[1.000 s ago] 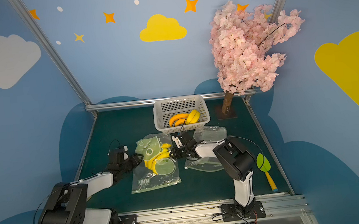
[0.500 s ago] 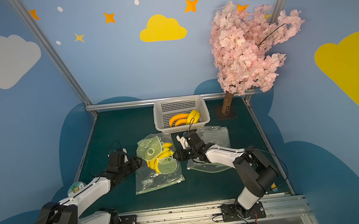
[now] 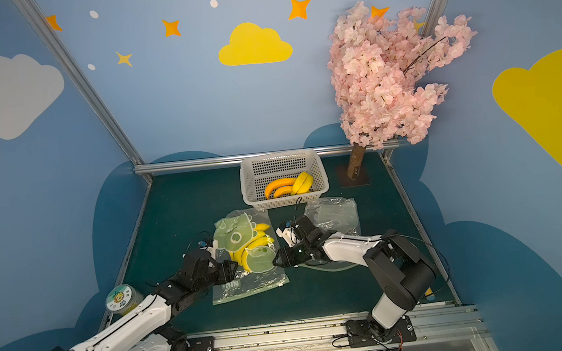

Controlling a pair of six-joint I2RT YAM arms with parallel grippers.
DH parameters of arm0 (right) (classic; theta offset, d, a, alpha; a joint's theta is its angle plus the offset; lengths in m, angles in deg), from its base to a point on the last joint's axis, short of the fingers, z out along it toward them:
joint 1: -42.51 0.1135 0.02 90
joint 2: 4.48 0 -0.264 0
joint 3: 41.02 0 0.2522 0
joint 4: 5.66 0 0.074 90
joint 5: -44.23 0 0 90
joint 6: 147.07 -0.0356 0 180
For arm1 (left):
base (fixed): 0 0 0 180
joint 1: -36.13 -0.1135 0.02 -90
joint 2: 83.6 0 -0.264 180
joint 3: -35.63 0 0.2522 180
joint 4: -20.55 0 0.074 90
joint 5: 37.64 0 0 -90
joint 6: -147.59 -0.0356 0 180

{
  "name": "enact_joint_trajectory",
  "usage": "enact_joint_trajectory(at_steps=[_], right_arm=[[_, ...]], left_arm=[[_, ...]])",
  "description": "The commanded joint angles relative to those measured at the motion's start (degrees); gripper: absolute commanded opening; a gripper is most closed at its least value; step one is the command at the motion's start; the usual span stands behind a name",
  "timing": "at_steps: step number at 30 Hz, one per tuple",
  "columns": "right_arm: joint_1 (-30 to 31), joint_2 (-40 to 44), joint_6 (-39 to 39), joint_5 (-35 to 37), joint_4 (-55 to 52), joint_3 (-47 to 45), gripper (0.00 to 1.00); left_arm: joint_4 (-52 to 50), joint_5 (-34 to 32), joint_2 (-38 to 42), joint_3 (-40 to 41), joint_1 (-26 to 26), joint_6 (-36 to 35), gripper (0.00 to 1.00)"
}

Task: Open the zip-top bag and take out the banana
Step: Unzip the zipper on the zipper food storage bag.

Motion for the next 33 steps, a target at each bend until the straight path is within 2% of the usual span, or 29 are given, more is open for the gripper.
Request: enact_joint_trajectory(at_steps=[1, 7, 13, 17, 24, 30, 33], right_arm=[[-0.36, -2.91, 0.24, 0.09, -1.96, 1.62, 0.51], [-0.78, -3.55, -2.52, 1.46, 1.93, -4.64, 0.50], [-0.78, 1.18, -5.17, 2.47, 6.03, -10.61, 0.51], [-0.76, -1.21, -5.40, -1.37, 7.20, -10.25, 0.50], [-0.74, -7.32, -9.58, -11.26, 17.29, -10.22, 0.45], [-1.49, -7.80, -10.74, -15.15, 19.04, -11.69, 0.34], [-1.88, -7.71, -12.92, -17.45, 21.78, -12.25, 0.22]], left_arm=[[1.50, 0.67, -1.65, -0.37, 1.43, -1.02, 0.70], [3.86, 0.13, -5.59, -0.51, 4.86, 0.02, 0.70], [5.34, -1.37, -9.56, -0.12, 7.33, 1.56, 0.70], [6.80, -1.48, -10.96, 0.12, 7.96, 2.09, 0.69], [6.08, -2.58, -10.17, 0.50, 8.13, 1.77, 0.68], [6.01, -3.44, -9.10, 1.17, 8.13, 0.75, 0.68], [6.45, -3.11, -10.04, 1.23, 8.13, 0.70, 0.68]])
